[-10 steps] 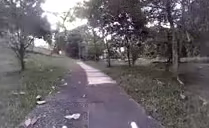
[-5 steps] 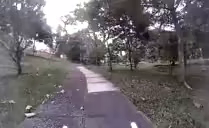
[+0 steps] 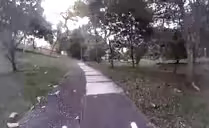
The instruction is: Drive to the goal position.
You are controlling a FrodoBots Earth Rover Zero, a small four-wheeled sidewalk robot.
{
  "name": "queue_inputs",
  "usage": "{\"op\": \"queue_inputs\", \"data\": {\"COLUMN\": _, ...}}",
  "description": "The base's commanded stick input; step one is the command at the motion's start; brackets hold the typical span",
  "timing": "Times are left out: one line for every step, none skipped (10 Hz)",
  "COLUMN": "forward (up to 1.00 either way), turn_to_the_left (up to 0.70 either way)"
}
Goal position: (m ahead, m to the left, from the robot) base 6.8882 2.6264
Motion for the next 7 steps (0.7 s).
{"op": "queue_inputs", "data": {"forward": 0.7, "turn_to_the_left": 0.14}}
{"op": "queue_inputs", "data": {"forward": 0.7, "turn_to_the_left": 0.14}}
{"op": "queue_inputs", "data": {"forward": 0.7, "turn_to_the_left": 0.14}}
{"op": "queue_inputs", "data": {"forward": 0.7, "turn_to_the_left": 0.14}}
{"op": "queue_inputs", "data": {"forward": 0.7, "turn_to_the_left": 0.14}}
{"op": "queue_inputs", "data": {"forward": 0.7, "turn_to_the_left": 0.14}}
{"op": "queue_inputs", "data": {"forward": 0.7, "turn_to_the_left": 0.14}}
